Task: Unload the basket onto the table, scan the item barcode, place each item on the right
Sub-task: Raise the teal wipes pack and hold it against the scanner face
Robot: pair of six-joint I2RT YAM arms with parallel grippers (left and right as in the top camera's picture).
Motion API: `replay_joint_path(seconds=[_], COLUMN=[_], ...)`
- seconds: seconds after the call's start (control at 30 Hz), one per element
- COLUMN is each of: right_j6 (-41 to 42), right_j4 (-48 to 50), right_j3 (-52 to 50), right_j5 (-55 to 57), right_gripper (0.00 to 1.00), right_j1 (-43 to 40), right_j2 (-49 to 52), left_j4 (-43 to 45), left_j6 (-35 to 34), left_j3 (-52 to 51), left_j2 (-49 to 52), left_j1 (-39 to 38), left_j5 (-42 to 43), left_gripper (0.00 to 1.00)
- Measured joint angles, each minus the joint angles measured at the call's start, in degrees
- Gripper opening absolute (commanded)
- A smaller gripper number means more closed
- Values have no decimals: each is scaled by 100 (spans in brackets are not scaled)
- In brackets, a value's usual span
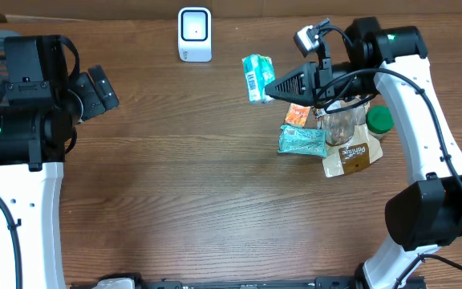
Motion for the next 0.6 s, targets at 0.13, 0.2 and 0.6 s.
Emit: replay_joint_path(seconds=[0.13,0.2,0.6], right_j6=[1449,2004,3799], right_j4=[1364,1718,1987], right_j3=[2,2,2035], right_j5=[1593,2249,6279], right_gripper=[4,4,4], right_j1=[297,531,1711], right_j2=[0,0,385], left_j4=[-2,2,0], left_j6=[2,2,0], left_j3=[0,-2,0], left_j2=[0,0,0], left_j1=[0,0,0], left_j5=[2,0,0], left_gripper=[99,99,100])
